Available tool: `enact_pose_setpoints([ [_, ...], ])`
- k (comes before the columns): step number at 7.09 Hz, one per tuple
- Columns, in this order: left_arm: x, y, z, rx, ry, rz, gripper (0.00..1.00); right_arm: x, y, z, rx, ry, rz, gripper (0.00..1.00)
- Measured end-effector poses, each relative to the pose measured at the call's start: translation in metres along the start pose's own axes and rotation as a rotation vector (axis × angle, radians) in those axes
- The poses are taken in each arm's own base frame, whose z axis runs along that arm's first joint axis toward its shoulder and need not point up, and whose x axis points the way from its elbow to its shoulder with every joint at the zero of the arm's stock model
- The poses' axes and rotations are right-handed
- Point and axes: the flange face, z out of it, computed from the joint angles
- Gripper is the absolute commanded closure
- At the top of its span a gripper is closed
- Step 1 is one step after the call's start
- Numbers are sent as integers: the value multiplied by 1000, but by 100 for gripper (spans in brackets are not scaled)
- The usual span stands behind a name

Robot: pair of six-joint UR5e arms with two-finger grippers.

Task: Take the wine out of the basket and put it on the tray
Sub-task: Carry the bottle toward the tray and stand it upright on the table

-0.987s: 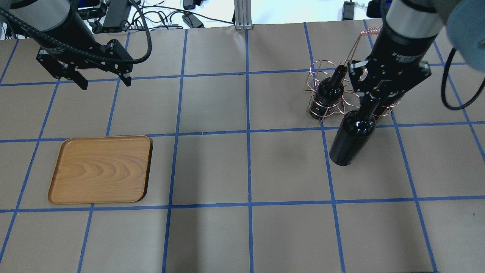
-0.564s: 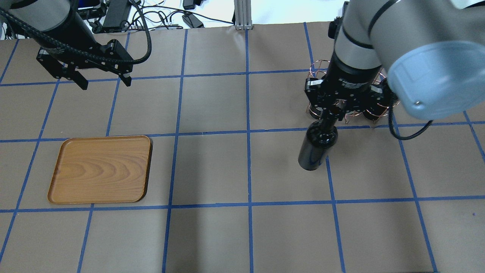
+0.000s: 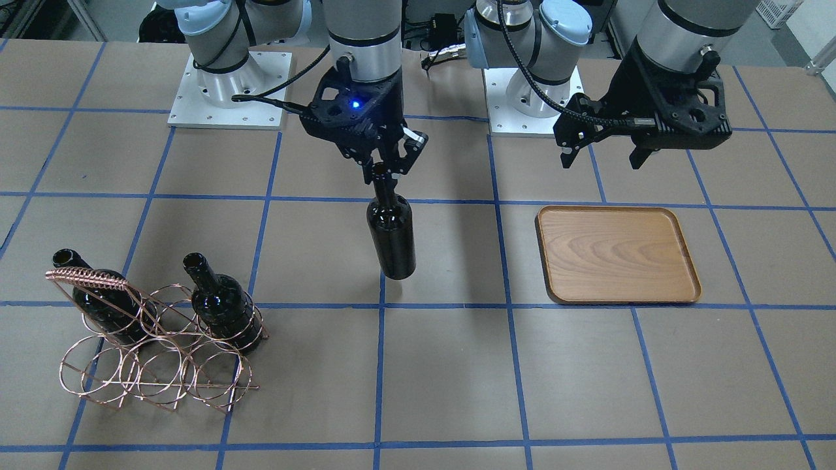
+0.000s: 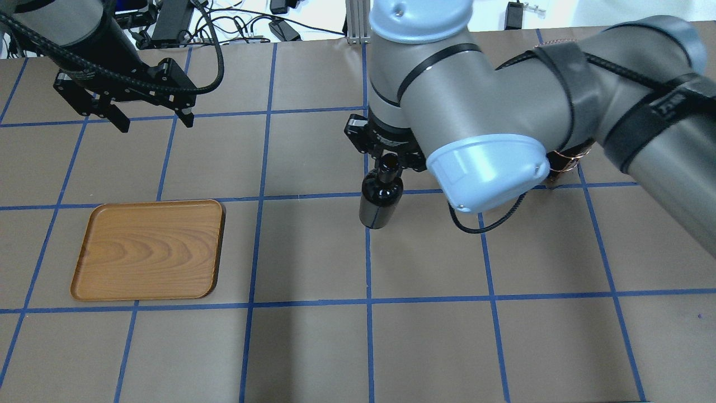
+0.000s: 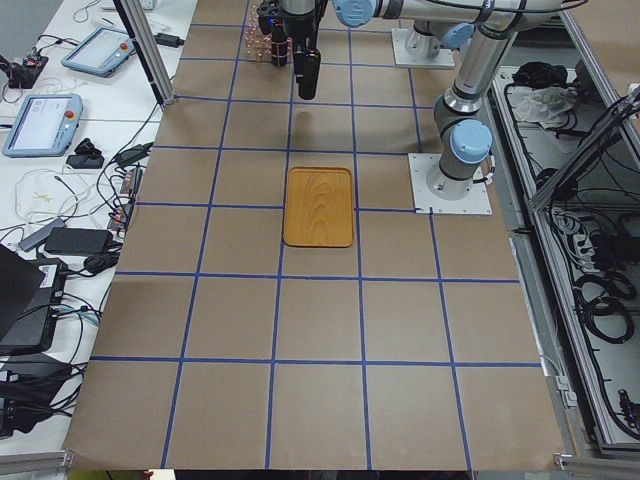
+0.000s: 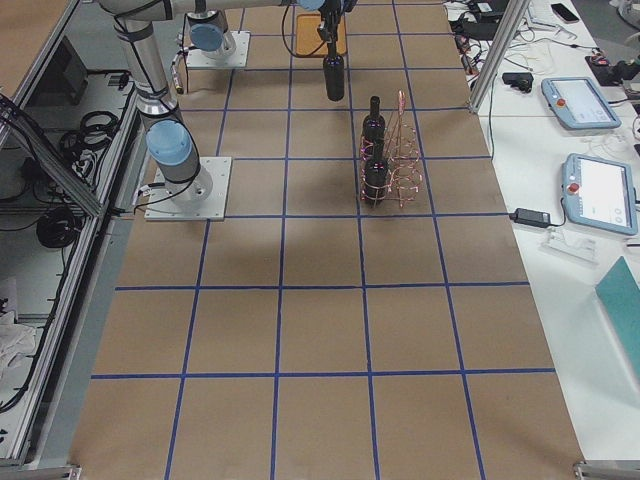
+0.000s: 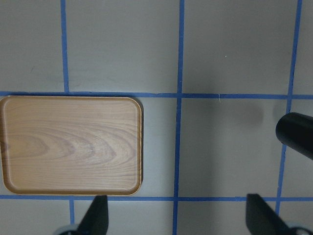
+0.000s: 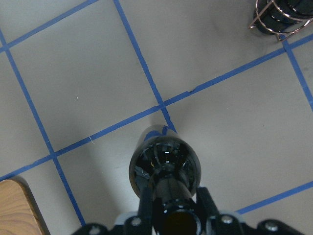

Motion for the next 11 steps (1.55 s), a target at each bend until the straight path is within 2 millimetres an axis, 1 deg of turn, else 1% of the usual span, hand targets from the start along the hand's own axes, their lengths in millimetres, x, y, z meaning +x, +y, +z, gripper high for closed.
enact_pose_setpoints([
  [1,0,0,0,-1,0,0,0,-22,9,6,10,10,-12,84],
  [2,0,0,0,-1,0,0,0,-35,18,14,19,29,-29,83],
  [4,0,0,0,-1,-2,0,0,-47,37,25,18,53,-59,82],
  [5,-1,0,0,-1,-9,0,0,-50,45,30,19,67,-75,77],
  [6,-2,0,0,-1,-17,0,0,-51,51,35,23,84,-90,50],
  [7,-2,0,0,-1,-21,0,0,-52,55,39,23,94,-102,20],
  [8,-2,0,0,0,-23,0,0,-51,57,42,22,100,-107,0],
  [10,-3,0,0,1,-24,0,0,-51,57,43,23,100,-112,0],
  [11,-3,0,0,1,-24,0,0,-50,54,40,28,94,-118,0],
])
